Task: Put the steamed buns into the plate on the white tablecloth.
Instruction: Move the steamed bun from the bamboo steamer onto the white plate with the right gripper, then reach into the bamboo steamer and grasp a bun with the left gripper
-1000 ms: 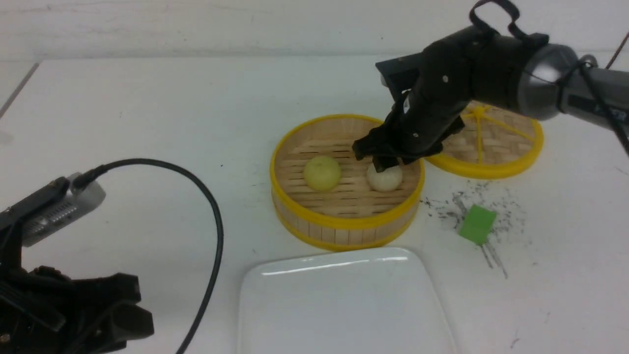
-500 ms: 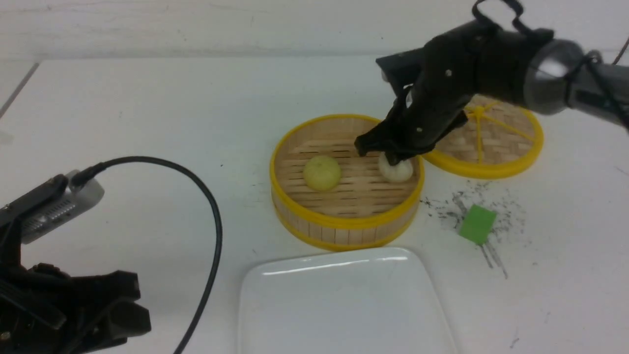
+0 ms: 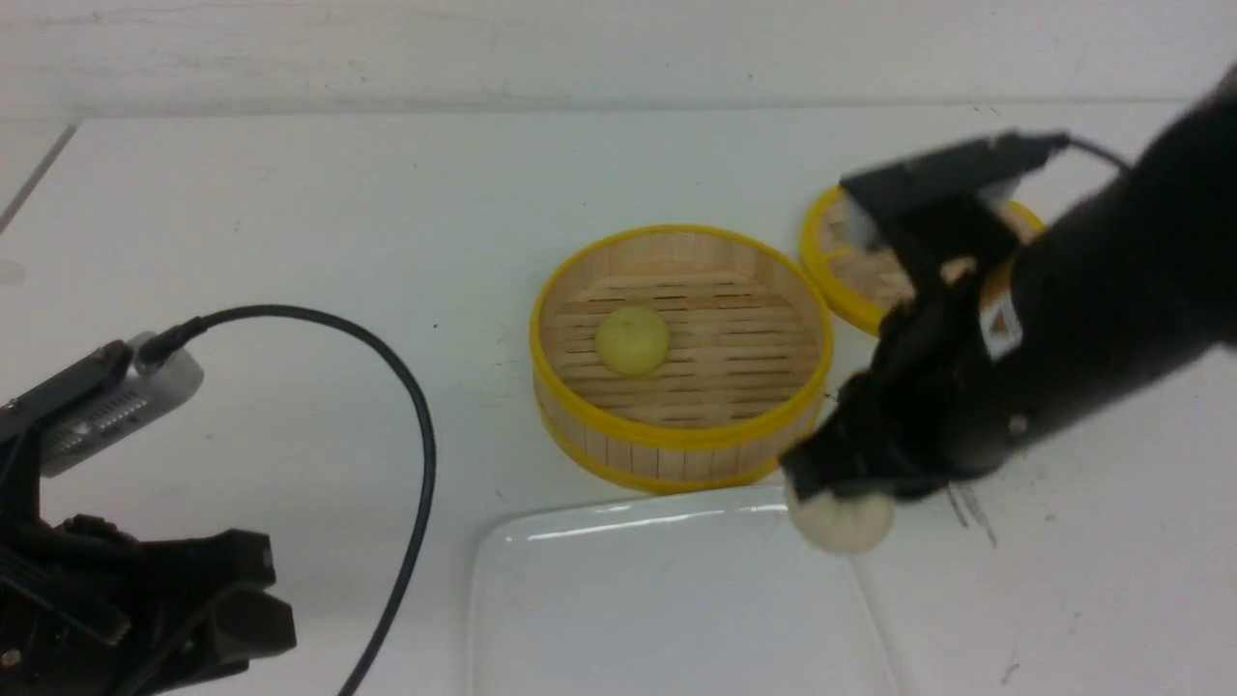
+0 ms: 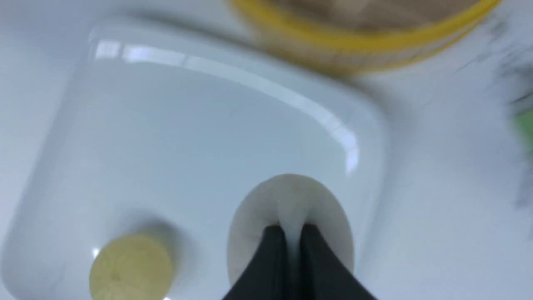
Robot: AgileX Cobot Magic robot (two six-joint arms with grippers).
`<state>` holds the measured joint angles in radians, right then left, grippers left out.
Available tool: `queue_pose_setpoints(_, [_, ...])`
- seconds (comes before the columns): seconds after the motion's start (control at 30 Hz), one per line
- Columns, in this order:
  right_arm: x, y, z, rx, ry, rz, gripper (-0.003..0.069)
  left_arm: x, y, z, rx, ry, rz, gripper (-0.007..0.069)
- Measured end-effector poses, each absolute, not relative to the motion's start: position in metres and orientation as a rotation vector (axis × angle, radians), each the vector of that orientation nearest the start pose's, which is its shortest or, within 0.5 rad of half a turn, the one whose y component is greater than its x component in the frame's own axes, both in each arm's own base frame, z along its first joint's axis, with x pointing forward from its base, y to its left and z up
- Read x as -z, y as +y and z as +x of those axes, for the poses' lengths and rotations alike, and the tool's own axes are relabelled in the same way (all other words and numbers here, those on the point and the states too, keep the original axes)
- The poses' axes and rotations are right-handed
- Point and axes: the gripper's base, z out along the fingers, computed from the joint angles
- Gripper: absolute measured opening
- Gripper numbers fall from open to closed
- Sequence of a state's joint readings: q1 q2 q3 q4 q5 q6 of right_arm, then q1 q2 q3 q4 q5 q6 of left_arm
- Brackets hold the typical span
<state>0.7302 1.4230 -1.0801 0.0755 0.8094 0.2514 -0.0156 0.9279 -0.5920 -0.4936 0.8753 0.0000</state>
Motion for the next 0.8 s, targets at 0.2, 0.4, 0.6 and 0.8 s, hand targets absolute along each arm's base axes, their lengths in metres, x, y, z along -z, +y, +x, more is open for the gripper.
queue_pose_setpoints(0.2, [-0.224,0.207,0.197,-0.446,2.585,-0.632,0.0045,-0.258,-0.035,0.152,0.604,2.613,-0.291,0.0242])
queue_pose_setpoints(0.4, [-0.194,0.21,0.202,-0.425,2.606,-0.626,0.027,-0.258,-0.035,0.152,0.604,2.613,-0.291,0.0242])
queue_pose_setpoints(0.6, [-0.225,0.205,0.196,-0.416,2.611,-0.655,0.0419,-0.258,-0.035,0.152,0.596,2.608,-0.29,0.0242])
queue_pose_setpoints(0.8, [-0.306,0.166,0.17,-0.304,2.469,-0.74,0.0129,-0.257,-0.032,0.152,0.554,2.615,-0.269,0.0242])
